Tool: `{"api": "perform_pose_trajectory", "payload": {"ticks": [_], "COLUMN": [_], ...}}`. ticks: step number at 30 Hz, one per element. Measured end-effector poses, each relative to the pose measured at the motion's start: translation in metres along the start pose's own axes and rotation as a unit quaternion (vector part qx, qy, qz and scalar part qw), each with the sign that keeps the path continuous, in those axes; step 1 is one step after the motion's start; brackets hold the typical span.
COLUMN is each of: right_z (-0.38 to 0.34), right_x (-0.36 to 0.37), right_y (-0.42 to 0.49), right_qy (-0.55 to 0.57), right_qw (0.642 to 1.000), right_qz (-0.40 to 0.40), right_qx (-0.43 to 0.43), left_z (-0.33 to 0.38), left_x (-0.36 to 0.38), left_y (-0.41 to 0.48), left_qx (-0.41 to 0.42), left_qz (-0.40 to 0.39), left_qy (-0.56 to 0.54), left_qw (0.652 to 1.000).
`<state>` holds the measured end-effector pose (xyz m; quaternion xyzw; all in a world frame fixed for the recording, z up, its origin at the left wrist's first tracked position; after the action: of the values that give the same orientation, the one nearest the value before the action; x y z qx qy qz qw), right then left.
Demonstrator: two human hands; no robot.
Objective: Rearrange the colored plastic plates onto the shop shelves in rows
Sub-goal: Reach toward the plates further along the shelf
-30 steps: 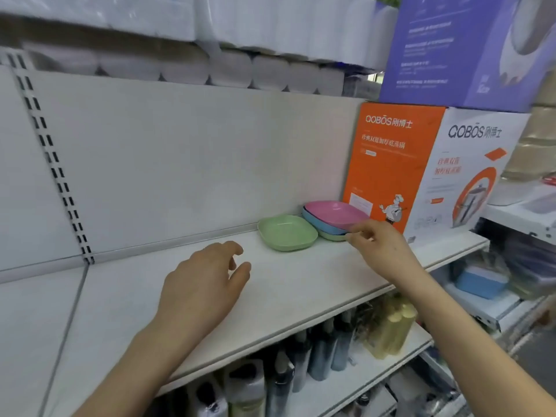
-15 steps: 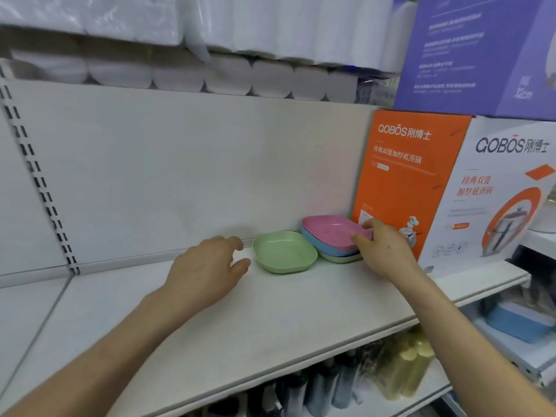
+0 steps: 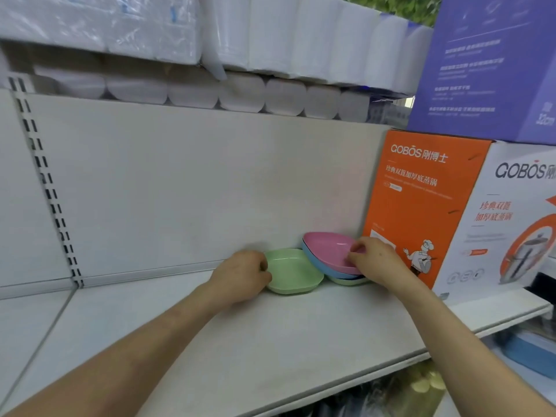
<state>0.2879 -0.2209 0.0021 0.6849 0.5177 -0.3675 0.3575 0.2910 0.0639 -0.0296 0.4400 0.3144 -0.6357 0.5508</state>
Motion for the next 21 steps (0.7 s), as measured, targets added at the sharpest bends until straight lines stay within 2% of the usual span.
{"api": "perform_pose_trajectory", "payload": {"ticks": [11,21], "right_z": [-0.014,-0.034], "right_x": [-0.020,-0.034], "right_y": [-0.001,-0.016], "right_qy": [0.052,0.066], "right_qw": [0.998,0.993], "right_qz": [0.036,0.070], "right_qx": [-0.023,-0.074], "left_z": [-0.043,-0.070], "left_x": [-0.027,-0.049], "left_y": [-0.017,-0.052], "left_qx": [-0.055,-0.093], "left_qz": [0.058,0.114], "left_qy": [-0.020,-0.102], "left_qw": [0.997,0.984]}}
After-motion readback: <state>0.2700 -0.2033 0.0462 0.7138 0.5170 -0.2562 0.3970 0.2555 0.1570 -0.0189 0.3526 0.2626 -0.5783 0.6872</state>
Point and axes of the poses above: each hand's wrist, its own y-axis towards the middle knuckle, its own x-axis out of the palm, z = x × y, the point moved 8 cm from there along y, towards the middle knuckle, and after that the axes turned 1 degree about x, right-handed, at the moved point
